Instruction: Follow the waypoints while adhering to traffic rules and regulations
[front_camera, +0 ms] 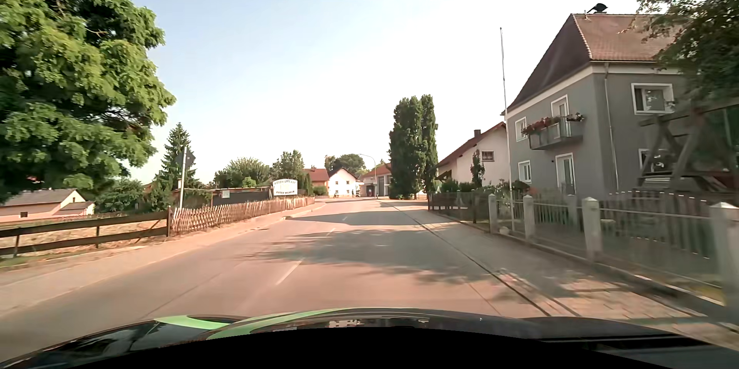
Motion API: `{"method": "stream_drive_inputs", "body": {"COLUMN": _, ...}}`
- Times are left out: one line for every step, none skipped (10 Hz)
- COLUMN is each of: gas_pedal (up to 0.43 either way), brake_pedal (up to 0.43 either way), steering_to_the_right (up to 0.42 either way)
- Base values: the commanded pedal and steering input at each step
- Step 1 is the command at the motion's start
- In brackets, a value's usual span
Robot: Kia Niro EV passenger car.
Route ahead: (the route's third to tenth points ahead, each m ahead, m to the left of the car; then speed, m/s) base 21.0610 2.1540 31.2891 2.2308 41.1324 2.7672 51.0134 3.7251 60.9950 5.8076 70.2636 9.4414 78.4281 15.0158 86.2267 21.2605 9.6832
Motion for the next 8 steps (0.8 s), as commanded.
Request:
{"method": "stream_drive_inputs", "body": {"gas_pedal": 0.138, "brake_pedal": 0.000, "steering_to_the_right": 0.007}}
{"method": "stream_drive_inputs", "body": {"gas_pedal": 0.138, "brake_pedal": 0.000, "steering_to_the_right": 0.007}}
{"method": "stream_drive_inputs", "body": {"gas_pedal": 0.138, "brake_pedal": 0.000, "steering_to_the_right": 0.007}}
{"method": "stream_drive_inputs", "body": {"gas_pedal": 0.138, "brake_pedal": 0.000, "steering_to_the_right": 0.006}}
{"method": "stream_drive_inputs", "body": {"gas_pedal": 0.138, "brake_pedal": 0.000, "steering_to_the_right": 0.005}}
{"method": "stream_drive_inputs", "body": {"gas_pedal": 0.138, "brake_pedal": 0.000, "steering_to_the_right": 0.005}}
{"method": "stream_drive_inputs", "body": {"gas_pedal": 0.138, "brake_pedal": 0.000, "steering_to_the_right": 0.004}}
{"method": "stream_drive_inputs", "body": {"gas_pedal": 0.138, "brake_pedal": 0.000, "steering_to_the_right": 0.003}}
